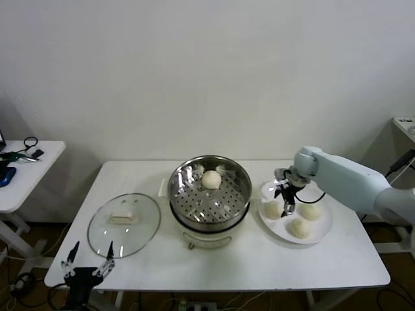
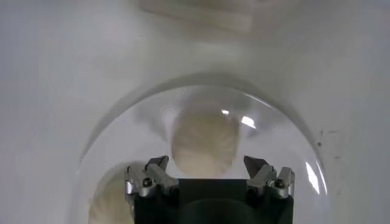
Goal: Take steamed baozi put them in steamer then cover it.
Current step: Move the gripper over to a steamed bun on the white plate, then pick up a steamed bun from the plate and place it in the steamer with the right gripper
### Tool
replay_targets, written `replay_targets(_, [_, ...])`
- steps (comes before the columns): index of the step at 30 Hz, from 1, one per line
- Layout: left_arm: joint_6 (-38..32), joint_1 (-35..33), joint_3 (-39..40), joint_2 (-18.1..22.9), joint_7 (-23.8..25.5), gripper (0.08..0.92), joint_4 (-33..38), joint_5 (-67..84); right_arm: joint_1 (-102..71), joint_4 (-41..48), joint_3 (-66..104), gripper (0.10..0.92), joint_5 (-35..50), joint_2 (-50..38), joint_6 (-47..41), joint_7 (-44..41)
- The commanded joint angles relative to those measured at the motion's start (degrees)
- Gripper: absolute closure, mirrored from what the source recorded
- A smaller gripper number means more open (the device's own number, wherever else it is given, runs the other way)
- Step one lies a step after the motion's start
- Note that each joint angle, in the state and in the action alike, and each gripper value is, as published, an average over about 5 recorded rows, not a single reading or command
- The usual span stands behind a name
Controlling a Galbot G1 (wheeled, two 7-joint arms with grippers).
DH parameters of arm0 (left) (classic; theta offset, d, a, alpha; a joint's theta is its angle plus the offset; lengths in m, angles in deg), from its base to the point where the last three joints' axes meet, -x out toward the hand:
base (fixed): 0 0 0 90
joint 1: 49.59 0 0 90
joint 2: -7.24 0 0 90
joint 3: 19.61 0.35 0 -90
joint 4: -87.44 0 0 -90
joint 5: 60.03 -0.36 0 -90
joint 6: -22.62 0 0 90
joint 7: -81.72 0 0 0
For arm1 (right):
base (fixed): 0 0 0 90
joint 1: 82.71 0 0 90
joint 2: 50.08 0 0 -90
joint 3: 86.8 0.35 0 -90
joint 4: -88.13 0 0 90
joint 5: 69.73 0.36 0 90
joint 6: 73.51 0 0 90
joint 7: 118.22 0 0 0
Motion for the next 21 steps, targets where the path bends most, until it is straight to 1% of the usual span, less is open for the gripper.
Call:
replay_targets(1, [0.1, 0.0, 0.2, 0.0, 0.0, 0.177, 0.0, -0.3, -1.6, 3.6, 0.6, 0.203, -1.0, 2.7, 0.6, -0.1])
replay_targets(7, [0.1, 0.2, 0.2, -0.1, 0.0, 0.177, 0.0, -0.5, -1.8, 3.6, 0.5, 0.206, -0.9, 3.0, 0.5, -0.3])
replay_targets(13, [0.0, 0.0, 0.1, -0.2, 0.0, 0.177, -0.2, -0.5, -1.2, 3.5, -0.2, 0.275, -0.2, 2.6, 0.6, -0.3])
replay_targets(21, [-0.3, -0.4, 0.0, -0.1, 0.0, 0.177, -0.4, -0.3, 1.0, 1.7, -1.4, 0.300, 2.3, 0.6, 0.4, -0.1])
